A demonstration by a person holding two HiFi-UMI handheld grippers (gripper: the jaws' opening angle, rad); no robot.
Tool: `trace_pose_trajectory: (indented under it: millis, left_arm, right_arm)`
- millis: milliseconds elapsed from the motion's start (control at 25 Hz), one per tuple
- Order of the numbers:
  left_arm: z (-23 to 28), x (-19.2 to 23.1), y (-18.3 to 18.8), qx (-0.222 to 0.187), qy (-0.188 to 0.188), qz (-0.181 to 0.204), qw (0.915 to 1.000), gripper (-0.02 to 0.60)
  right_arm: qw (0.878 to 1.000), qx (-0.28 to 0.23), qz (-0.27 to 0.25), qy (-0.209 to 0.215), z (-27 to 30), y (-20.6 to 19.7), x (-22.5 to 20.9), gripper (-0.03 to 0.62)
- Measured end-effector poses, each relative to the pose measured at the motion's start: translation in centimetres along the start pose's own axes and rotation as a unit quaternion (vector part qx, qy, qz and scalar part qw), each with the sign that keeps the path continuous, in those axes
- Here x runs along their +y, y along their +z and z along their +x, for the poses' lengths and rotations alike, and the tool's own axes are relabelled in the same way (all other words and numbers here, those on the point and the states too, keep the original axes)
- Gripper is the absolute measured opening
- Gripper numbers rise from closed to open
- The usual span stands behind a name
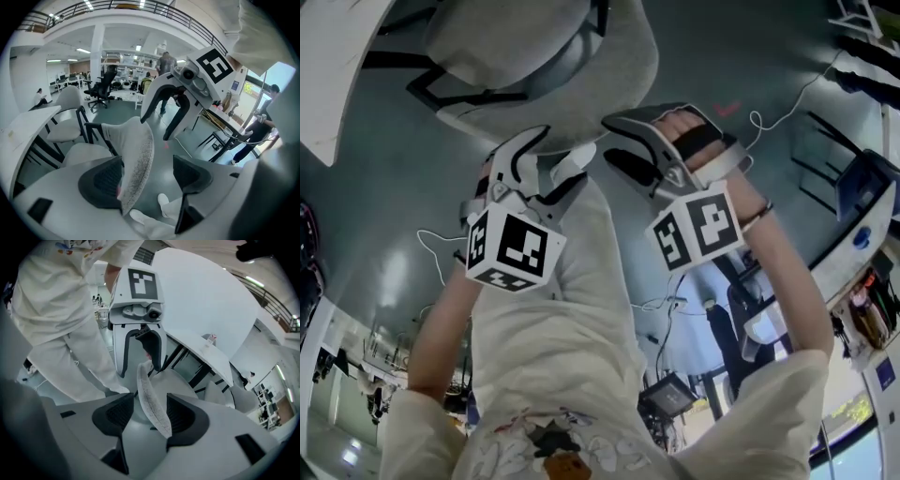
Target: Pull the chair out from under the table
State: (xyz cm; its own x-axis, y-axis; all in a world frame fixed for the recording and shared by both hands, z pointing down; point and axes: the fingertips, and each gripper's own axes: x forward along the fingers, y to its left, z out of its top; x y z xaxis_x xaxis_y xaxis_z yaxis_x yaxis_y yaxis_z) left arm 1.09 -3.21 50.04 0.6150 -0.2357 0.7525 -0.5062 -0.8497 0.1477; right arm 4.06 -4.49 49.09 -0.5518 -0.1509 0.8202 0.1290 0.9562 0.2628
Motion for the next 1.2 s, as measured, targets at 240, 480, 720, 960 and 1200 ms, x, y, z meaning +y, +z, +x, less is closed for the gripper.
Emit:
trace_pose_trajectory:
  millis: [240,480,720,960,1200]
  left_arm:
    - [2.5,0.6,-1.1,0.017,0.002,0.026,0.9995,0.324]
    - [4.2,1.1,-1.6,0.016,-0.013,0.033,0.9992,0.322]
    - [5.2,1.6,-2.5,0.009,-0.023,0.033,0.9992,0.286]
    - [5.6,1.4,-2.6,0.001,-0.003,0.076,0.9971,0.129]
    - [5.4,1.2,-2.9,0.01,-0.021,0.068,0.9974,0.121]
  right_arm:
    - [0.994,0.035,-0.098,0.021,2.1,-1.5,0.0,0.202]
    - [0.988,0.05,-0.14,0.035,4.4,-2.0,-0.1,0.201]
    - [0.983,0.057,-0.172,0.033,6.0,-1.5,-0.4,0.201]
    - [0.977,0.068,-0.183,0.085,6.6,-2.5,0.9,0.117]
    - [0.979,0.077,-0.178,0.066,6.7,-2.1,0.5,0.097]
